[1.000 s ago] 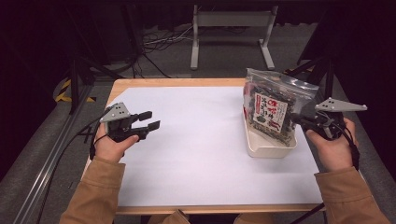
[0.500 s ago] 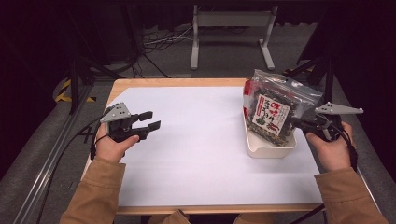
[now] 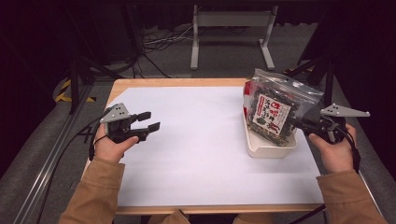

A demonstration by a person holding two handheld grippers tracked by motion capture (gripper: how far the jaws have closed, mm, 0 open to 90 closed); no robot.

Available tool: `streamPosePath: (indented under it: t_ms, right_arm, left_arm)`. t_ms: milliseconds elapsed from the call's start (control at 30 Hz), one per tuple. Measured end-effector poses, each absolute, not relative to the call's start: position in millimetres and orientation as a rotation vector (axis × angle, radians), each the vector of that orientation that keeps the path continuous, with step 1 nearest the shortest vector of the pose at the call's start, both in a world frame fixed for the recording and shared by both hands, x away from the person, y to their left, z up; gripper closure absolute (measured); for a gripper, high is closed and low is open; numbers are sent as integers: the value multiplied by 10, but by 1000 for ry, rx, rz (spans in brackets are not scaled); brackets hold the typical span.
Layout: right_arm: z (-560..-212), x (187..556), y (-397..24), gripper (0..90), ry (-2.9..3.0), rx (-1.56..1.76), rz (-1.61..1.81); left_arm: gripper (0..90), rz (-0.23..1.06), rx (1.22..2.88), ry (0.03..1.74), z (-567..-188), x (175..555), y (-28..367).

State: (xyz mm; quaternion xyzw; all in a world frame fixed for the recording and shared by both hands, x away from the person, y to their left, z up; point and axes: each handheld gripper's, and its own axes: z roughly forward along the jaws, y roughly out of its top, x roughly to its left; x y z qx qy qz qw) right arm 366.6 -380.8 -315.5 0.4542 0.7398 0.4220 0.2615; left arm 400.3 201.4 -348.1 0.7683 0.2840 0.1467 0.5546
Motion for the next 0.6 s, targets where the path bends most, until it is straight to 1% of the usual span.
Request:
streamPosePath:
  t_ms: [67, 233, 400, 600]
  right_arm:
    - [-3151, 3628, -3819, 588, 1990, 1215, 1155]
    - [-3117, 3524, -3853, 452, 1963, 1203, 1180]
    - [-3102, 3382, -3852, 410, 1965, 1171, 1197]
    - [-3147, 3195, -3767, 397, 1997, 1078, 1247]
  left_arm:
    - [408, 342, 1824, 675, -3503, 3990, 2040]
    - [398, 339, 1822, 683, -3520, 3947, 2070]
    - [367, 344, 1820, 663, -3518, 3862, 2060]
    - [349, 341, 1832, 637, -3554, 3751, 2040]
